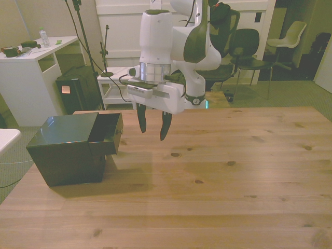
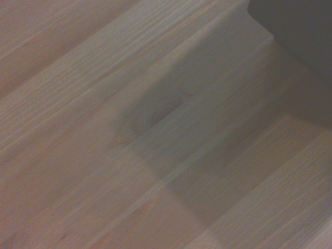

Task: Close the top drawer

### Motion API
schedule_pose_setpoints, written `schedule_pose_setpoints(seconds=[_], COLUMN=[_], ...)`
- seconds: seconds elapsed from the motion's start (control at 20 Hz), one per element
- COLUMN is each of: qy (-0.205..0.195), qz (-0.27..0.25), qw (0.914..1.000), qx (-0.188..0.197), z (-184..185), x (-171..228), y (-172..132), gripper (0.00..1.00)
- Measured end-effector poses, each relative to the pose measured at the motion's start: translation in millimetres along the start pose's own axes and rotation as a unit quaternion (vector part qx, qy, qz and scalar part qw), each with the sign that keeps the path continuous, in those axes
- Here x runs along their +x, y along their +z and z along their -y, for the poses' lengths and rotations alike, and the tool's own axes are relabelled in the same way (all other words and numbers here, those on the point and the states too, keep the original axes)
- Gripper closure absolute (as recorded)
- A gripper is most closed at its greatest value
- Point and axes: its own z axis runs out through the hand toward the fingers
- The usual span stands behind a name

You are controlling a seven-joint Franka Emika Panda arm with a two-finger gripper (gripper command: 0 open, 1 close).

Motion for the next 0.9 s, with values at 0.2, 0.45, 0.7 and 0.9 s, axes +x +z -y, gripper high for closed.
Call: schedule_pose_setpoints(seconds=[0.2,0.45,0.7,0.9], qy=[0.012,0.042,0.066,0.086], qz=[-0.002,-0.005,-0.002,0.002], qw=[0.9999,0.9991,0.9978,0.9963], qx=[-0.001,0.001,0.002,0.003], z=[-4.0,-7.2,-8.1,-9.8], x=[9.2,16.8,19.0,23.0], y=[-0.1,-0.1,0.8,1.4], gripper=[1.0,1.0,1.0,1.0])
